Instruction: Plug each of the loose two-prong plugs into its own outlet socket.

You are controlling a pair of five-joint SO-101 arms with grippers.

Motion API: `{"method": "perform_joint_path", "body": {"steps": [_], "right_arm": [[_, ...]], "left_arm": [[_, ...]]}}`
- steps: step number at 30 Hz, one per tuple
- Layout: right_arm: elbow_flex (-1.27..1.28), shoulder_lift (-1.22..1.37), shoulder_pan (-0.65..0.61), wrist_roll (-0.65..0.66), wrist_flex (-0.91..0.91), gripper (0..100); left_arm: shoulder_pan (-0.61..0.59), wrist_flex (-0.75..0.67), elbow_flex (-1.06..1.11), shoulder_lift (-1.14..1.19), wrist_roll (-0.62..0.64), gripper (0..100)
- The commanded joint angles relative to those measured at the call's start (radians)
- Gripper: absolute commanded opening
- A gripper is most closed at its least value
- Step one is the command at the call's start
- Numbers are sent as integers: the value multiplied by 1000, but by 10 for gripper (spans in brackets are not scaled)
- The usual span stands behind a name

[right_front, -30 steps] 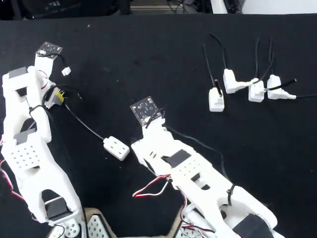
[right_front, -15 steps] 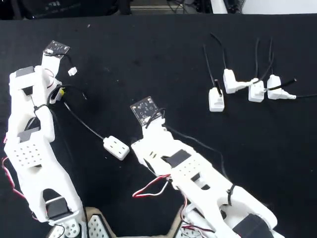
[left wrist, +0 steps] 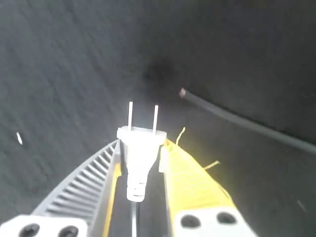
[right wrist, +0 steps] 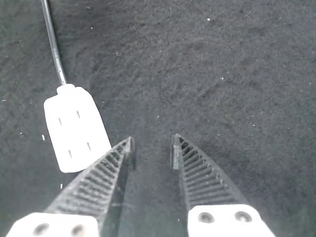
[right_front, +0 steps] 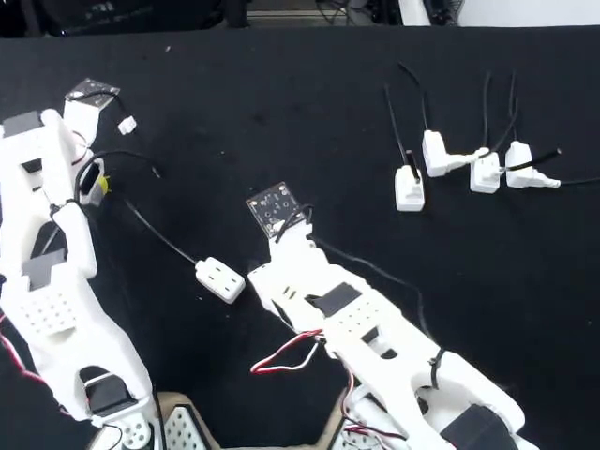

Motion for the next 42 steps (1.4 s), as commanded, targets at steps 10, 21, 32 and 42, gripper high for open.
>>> {"method": "perform_joint_path", "body": {"steps": [10, 21, 32, 42], "right_arm": [[-10, -53, -6, -9, -9, 118], [-131, -332, 338, 66, 411, 15], [-105, -532, 713, 141, 651, 36], [-13, -532, 569, 140, 551, 37]], "left_arm": [[143, 351, 12, -367, 279, 30], [581, 46, 496, -712, 678, 30], [903, -446, 829, -741, 1048, 54], [739, -226, 757, -756, 1165, 289]]}}
